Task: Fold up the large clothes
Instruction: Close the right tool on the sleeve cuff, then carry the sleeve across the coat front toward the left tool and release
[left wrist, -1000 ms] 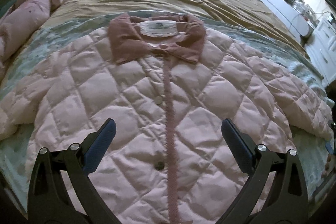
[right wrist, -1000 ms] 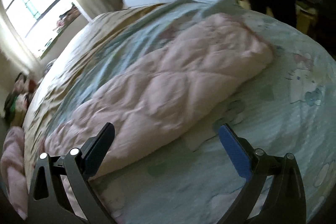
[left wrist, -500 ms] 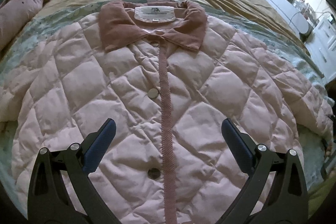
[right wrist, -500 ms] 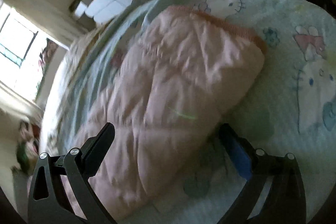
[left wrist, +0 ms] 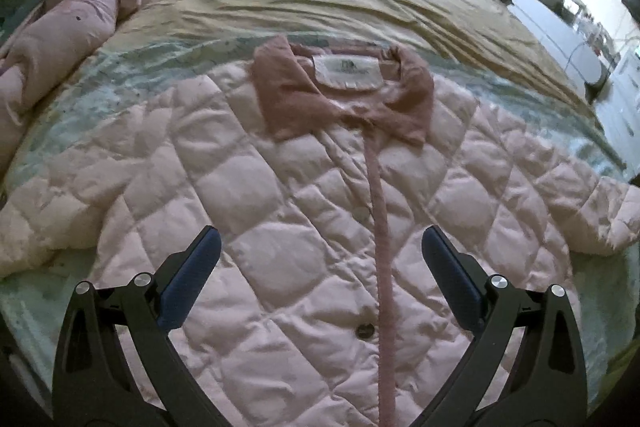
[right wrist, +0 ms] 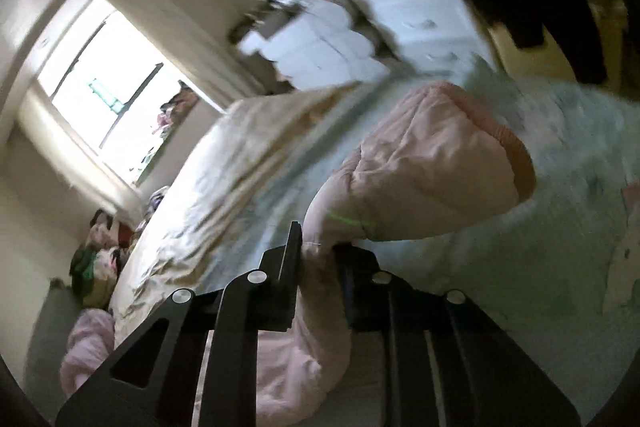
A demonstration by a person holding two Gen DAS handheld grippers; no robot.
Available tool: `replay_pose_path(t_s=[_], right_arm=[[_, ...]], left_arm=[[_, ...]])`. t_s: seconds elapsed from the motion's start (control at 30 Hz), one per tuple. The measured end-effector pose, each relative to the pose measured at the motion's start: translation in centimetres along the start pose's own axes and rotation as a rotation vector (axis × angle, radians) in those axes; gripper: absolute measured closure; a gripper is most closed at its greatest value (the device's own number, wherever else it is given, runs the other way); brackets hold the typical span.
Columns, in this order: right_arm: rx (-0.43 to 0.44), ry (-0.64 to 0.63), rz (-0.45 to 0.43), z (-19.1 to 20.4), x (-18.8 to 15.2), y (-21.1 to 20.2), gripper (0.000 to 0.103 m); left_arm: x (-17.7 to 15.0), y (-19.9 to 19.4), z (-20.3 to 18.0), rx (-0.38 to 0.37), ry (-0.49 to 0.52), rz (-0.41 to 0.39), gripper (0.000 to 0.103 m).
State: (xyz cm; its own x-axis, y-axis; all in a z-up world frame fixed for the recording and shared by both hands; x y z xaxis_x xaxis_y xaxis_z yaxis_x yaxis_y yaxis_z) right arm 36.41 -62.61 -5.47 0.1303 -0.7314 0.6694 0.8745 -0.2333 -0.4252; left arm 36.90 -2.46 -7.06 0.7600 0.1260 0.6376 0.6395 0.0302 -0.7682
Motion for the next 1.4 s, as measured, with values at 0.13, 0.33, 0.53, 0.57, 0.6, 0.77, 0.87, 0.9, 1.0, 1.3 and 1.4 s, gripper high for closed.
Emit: replay_pose_path(t_s=[0.13,0.33,0.53,0.57,0.6,0.77,0.87,0.9,1.0,1.3,1.4], right_arm=[[0.077,-0.061,-0.017,4.9,0.7,-1.3,0.088],[0.142,-0.169,-0.058,12.0,0.7,-3.2,0.088],[0.193,-0.235,-0.065,17.2,-0.2,-3.1,0.089],[0.206,-0.242,-0.060,18.2,-0.6,-3.1,0.089],[0.219,-0.252,-0.055,19.2,-1.1,-3.3,0.089],[0.285,-0.314,-0.032,23.7,-3.7,-3.7,0.089],[0.317,-0.364,-0.023,26.3,-5.4,-4.0,0.089],[0.330,-0.369,-0.015,27.1,-5.9,-4.1,0.089],[0.367,-0.398,0.004,29.5,-7.8,-4.5,0.089],[0.481,-0.474,0.087,35.7,-15.7,-6.0,0.089],[0.507,-0.519,0.116,37.4,-18.8,-6.4,0.089]], left_arm=[[1.4,-0.9,0.7,-0.012,-0.006,-0.020,0.009],[3.4,-1.5,1.8,-0.051,-0.026,-0.055,0.009],[4.0,-1.3,3.8,-0.065,-0.042,-0.052,0.009],[4.1,-1.3,4.2,-0.066,-0.047,-0.055,0.009],[4.3,-1.3,4.5,-0.067,-0.050,-0.056,0.009],[5.1,-1.9,6.4,-0.054,-0.076,-0.105,0.009],[5.3,-2.1,7.5,-0.031,-0.078,-0.119,0.009],[5.3,-2.2,8.0,-0.025,-0.087,-0.126,0.009],[5.2,-2.4,9.5,-0.022,-0.136,-0.141,0.009],[4.0,-1.4,12.6,-0.118,-0.249,-0.138,0.009],[3.7,-0.9,13.2,-0.141,-0.270,-0.126,0.009]])
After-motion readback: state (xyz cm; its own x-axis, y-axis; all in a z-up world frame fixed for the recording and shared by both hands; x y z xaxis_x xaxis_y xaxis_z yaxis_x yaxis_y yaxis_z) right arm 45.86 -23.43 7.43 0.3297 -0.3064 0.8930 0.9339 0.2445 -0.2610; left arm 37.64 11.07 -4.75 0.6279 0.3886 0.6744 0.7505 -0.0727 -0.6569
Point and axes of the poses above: each gripper's, at about its wrist camera, not at the fingertips, and y roughly the way its jaws point, z to its left, x to its top, the point moved 9 cm from there along y, roughly the way its jaws point, and after that the axes turned 7 degrees about -z, right-handed, at the moved point
